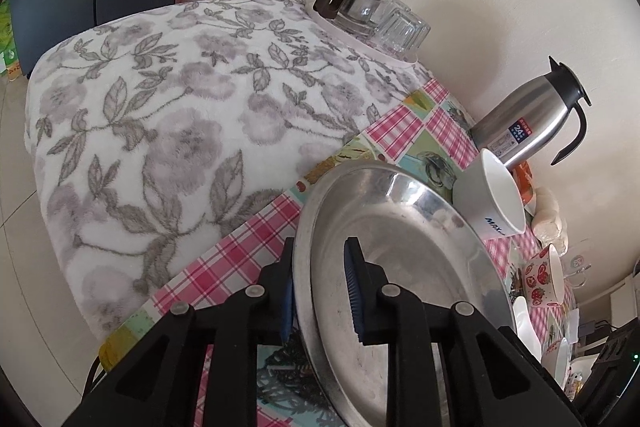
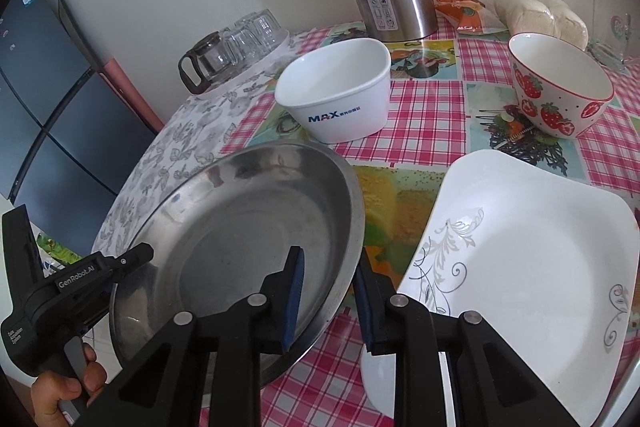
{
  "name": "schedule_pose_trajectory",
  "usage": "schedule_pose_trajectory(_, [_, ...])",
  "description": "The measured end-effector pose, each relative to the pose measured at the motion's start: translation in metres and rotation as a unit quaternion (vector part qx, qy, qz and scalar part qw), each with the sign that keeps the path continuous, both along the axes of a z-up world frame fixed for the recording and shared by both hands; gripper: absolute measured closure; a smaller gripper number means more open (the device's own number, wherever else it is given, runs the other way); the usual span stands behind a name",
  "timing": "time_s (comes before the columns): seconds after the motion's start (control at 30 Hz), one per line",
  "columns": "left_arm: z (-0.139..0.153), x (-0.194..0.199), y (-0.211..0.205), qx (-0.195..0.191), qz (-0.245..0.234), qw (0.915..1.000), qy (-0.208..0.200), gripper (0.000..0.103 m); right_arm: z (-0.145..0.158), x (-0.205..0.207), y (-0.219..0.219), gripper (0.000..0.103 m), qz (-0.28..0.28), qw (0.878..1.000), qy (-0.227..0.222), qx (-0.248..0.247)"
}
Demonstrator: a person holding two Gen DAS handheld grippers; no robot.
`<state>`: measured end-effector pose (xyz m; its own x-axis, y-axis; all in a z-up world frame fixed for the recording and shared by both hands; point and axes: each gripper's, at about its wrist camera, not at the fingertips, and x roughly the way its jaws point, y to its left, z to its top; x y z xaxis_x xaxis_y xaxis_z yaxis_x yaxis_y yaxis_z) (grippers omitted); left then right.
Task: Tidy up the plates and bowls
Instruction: 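Lift the steel plate with the left tool and tilt it up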
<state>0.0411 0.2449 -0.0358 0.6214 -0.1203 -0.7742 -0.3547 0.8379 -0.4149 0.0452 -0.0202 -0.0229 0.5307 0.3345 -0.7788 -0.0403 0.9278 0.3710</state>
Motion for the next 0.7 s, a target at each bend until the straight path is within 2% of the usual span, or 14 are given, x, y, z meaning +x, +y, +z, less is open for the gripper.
schedule_pose_trajectory(0.4, [0.018, -0.015, -0.011, -0.007, -0.009, 0.9998, -0.019, 0.080, 0.021, -0.020, -0.011, 0.077, -0.004, 1.000, -0.017, 0.014])
schedule_pose_trajectory(0.7, [0.056, -0.020, -0.030, -0.003, -0.021, 0.9978, -0.063, 0.080, 0.051, -0.035, -0.026, 0.077, -0.018, 0.998, -0.065, 0.016])
